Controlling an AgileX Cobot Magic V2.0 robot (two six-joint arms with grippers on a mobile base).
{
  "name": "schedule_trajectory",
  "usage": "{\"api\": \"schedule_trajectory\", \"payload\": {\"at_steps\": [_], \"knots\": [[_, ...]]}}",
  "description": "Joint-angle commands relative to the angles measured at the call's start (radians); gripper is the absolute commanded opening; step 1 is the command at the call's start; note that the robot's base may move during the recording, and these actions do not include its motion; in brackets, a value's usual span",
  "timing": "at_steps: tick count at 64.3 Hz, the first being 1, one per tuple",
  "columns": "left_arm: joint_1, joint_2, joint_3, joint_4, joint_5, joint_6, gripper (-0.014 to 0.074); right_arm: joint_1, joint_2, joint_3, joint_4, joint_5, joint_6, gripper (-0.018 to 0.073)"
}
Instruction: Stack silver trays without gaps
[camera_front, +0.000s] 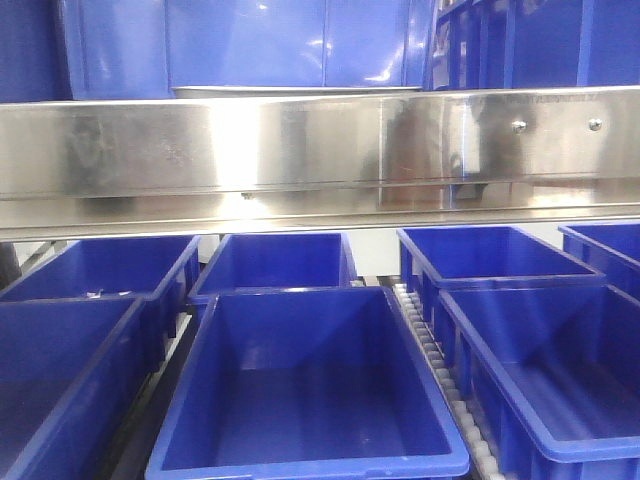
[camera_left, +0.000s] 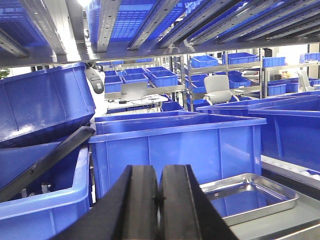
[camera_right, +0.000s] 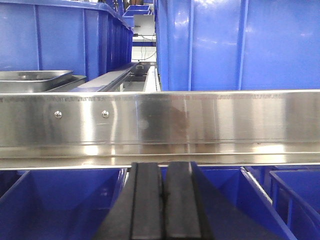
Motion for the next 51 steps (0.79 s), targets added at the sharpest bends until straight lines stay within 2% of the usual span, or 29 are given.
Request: {"api": "schedule_trajectory", "payload": {"at_steps": [1, 10, 16, 24, 31, 34, 39, 51], "knots": [[0.005, -0.005, -0.001, -0.005, -0.028, 0.0, 0.0004, -0.001, -0.007, -0.001, 0.0, -0.008, 0.0, -0.0079], [0.005, -0.005, 0.013, -0.081, -0.032, 0.0, 0.0004, -0.001, -0.007, -0.001, 0.0, -0.008, 0.0, -0.0079], [0.019, -0.006, 0.041, -0.092, -0.057, 0.0, 0.0004, -0.001, -0.007, -0.001, 0.0, -0.008, 0.0, -0.0079], [0.058, -0.018, 0.129, -0.185, -0.136, 0.009, -0.0007, -0.001, -0.007, -0.001, 0.0, -0.008, 0.0, -0.0079], [0.111, -0.068, 0.243, -0.304, -0.226, 0.089, -0.0007, -0.001, -0.007, -0.001, 0.0, -0.008, 0.0, -0.0079], [0.135, -0.092, 0.297, -0.37, -0.259, 0.162, -0.0007, -0.001, -0.007, -0.001, 0.0, -0.008, 0.0, -0.0079], [0.176, -0.136, 0.384, -0.45, -0.273, 0.237, -0.0007, -0.001, -0.007, -0.001, 0.0, -0.008, 0.0, -0.0079], [0.27, -0.267, 0.575, -0.453, -0.276, 0.255, -0.0007, -0.001, -0.007, -0.001, 0.0, -0.008, 0.0, -0.0079]]}}
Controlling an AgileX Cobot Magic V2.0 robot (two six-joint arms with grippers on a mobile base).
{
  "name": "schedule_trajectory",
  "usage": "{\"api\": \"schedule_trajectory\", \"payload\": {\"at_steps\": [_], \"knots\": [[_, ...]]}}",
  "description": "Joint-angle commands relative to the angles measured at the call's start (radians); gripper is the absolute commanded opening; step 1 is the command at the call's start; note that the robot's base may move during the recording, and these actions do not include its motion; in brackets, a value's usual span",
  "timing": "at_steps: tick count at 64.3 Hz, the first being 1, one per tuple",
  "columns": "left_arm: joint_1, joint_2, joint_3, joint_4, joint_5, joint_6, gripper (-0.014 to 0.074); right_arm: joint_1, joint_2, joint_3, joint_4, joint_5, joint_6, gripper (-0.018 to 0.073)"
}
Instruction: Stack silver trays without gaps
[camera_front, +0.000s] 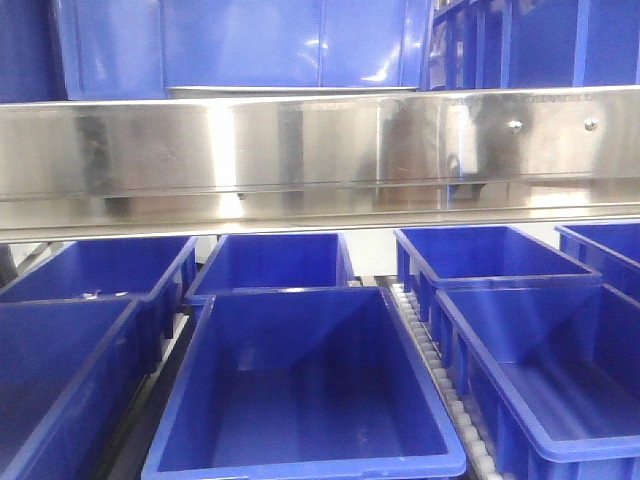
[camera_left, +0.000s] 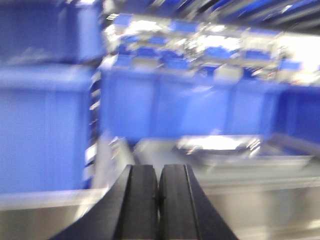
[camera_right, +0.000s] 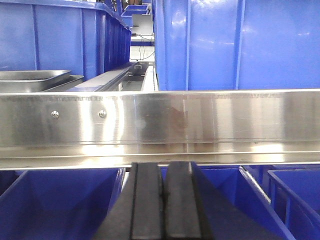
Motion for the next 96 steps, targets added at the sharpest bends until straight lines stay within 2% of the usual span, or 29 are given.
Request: {"api": "schedule_trajectory", "payload": {"at_steps": [1, 10, 18, 41, 51, 60, 96], "knots": [[0.039, -0.056, 0.074, -0.015, -0.026, 0.014, -0.0007, -0.001, -0.007, -0.001, 0.0, -0.009, 0.0, -0.0079], [0.084, -0.139, 0.187, -0.036, -0.042, 0.014, -0.0007, -0.001, -0.007, -0.001, 0.0, -0.009, 0.0, -0.0079], [0.104, -0.139, 0.201, -0.061, -0.036, 0.014, -0.0007, -0.001, -0.007, -0.001, 0.0, -0.009, 0.0, -0.0079], [0.106, -0.139, 0.201, -0.026, 0.043, 0.019, -0.0007, -0.001, -0.007, -0.001, 0.0, -0.009, 0.0, -0.0079], [0.106, -0.139, 0.201, -0.026, 0.036, 0.026, -0.0007, -0.001, -0.007, -0.001, 0.0, -0.009, 0.0, -0.0079], [0.106, -0.139, 0.201, -0.026, 0.036, 0.092, -0.0007, -0.001, -0.007, -0.001, 0.0, -0.009, 0.0, -0.0079], [0.106, -0.139, 0.201, -0.026, 0.036, 0.092, -0.0007, -0.001, -0.007, -0.001, 0.0, -0.009, 0.0, -0.0079]]}}
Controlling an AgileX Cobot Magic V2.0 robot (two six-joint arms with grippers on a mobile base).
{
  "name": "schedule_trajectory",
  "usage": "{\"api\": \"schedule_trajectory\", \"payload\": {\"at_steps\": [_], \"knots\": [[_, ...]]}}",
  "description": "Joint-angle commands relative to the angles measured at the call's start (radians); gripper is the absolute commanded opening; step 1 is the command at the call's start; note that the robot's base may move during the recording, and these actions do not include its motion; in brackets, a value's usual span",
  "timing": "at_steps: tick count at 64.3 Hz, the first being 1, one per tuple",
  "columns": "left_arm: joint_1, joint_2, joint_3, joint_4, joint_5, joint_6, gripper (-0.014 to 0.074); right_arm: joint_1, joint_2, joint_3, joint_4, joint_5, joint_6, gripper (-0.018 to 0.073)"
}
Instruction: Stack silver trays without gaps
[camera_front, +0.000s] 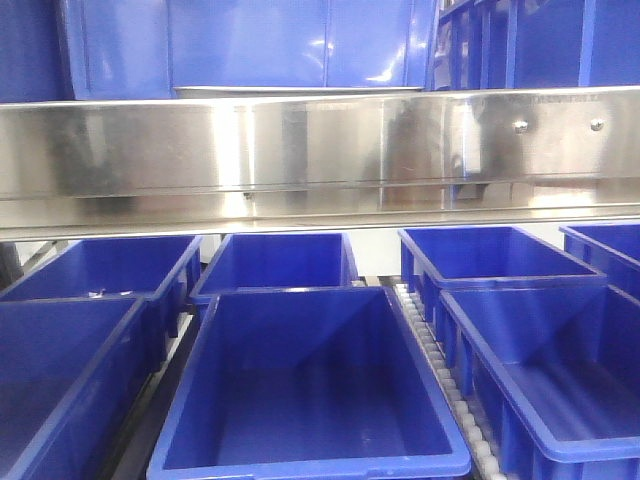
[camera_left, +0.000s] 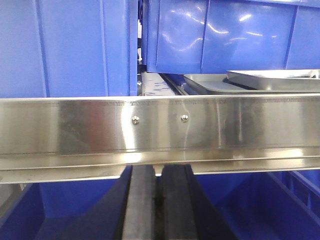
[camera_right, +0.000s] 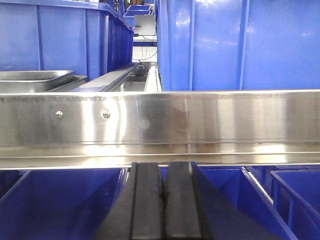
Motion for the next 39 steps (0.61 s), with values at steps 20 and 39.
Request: {"api": "schedule_trajectory", "payload": {"at_steps": [20, 39], "knots": [[0.005, -0.006, -0.001, 0.051, -0.031, 0.01, -0.0007, -0.001, -0.005, -0.001, 0.0, -0.01, 0.0, -0.0079], [0.005, -0.006, -0.001, 0.042, -0.028, 0.01, -0.0007, -0.001, -0.005, -0.001, 0.0, -0.01, 0.0, -0.0079]]}}
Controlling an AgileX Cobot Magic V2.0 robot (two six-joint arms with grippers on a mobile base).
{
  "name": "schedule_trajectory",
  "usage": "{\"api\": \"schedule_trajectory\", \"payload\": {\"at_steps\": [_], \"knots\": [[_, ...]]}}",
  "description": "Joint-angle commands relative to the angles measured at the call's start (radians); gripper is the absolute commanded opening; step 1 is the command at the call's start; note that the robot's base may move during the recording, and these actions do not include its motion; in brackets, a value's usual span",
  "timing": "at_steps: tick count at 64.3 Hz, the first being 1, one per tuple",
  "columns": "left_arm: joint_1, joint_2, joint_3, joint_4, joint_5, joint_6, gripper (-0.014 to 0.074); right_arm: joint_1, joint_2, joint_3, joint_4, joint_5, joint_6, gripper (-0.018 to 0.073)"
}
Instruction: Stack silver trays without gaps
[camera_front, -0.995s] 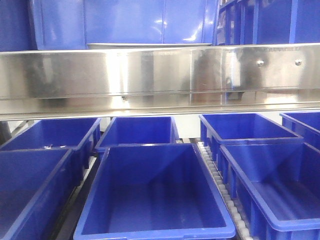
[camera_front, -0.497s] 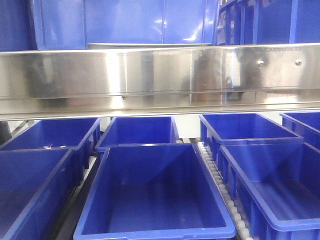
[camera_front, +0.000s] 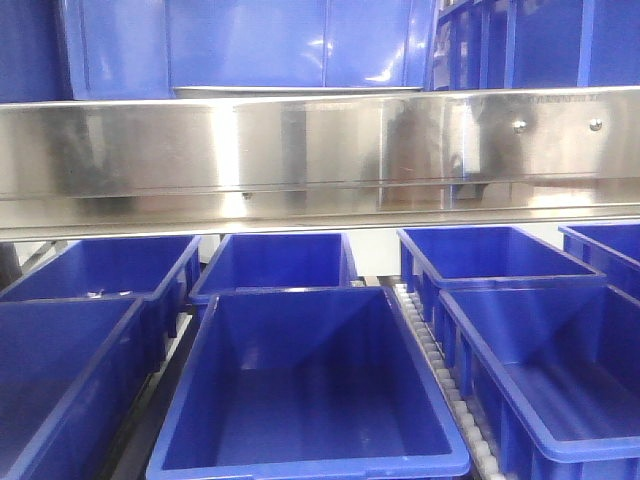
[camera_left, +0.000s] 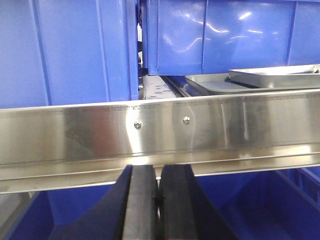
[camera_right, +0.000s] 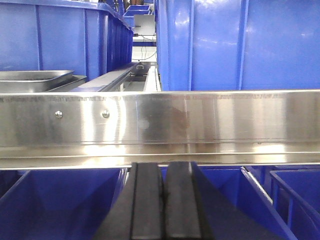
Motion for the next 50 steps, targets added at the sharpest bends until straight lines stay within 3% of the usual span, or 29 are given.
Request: {"api": "schedule_trajectory", "payload": {"at_steps": [1, 50], "knots": [[0.005, -0.006, -0.001, -0.003, -0.022, 0.0, -0.0007, -0.001, -0.005, -0.001, 0.0, -0.01, 0.0, -0.0079], [0.005, -0.006, -0.001, -0.006, -0.028, 0.0, -0.0007, -0.001, -0.005, -0.001, 0.0, -0.01, 0.0, -0.0079]]}}
